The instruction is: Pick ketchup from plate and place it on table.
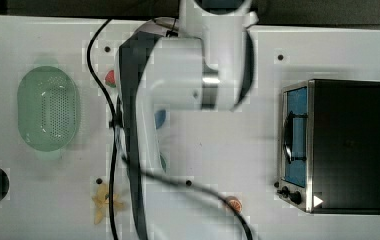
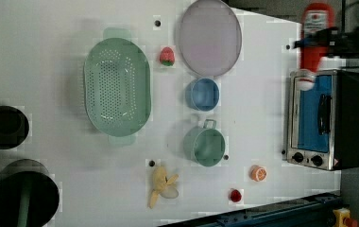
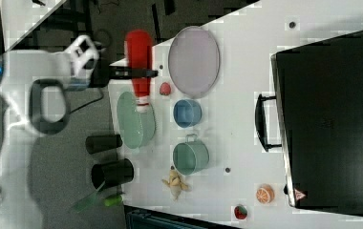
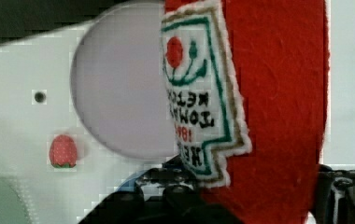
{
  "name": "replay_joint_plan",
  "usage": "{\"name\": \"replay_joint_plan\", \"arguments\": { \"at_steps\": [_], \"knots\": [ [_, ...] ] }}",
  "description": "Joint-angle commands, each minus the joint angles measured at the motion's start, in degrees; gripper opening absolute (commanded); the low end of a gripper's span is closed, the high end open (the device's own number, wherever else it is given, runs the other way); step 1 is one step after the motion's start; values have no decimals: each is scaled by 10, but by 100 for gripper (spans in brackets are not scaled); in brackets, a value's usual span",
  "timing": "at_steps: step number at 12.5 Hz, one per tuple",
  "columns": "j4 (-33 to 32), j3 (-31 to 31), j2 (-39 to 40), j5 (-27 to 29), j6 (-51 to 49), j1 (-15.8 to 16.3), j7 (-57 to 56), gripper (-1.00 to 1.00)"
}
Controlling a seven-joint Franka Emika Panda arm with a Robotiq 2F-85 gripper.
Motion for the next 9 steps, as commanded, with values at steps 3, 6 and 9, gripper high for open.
{"name": "replay_joint_plan", "arguments": {
  "at_steps": [3, 6, 9],
  "knots": [
    [-158, -9, -88, 1, -8, -48, -11, 27],
    [-258, -13, -134, 1, 34, -48, -11, 27],
    [-351, -10, -137, 1, 129, -47, -11, 27]
  ]
}}
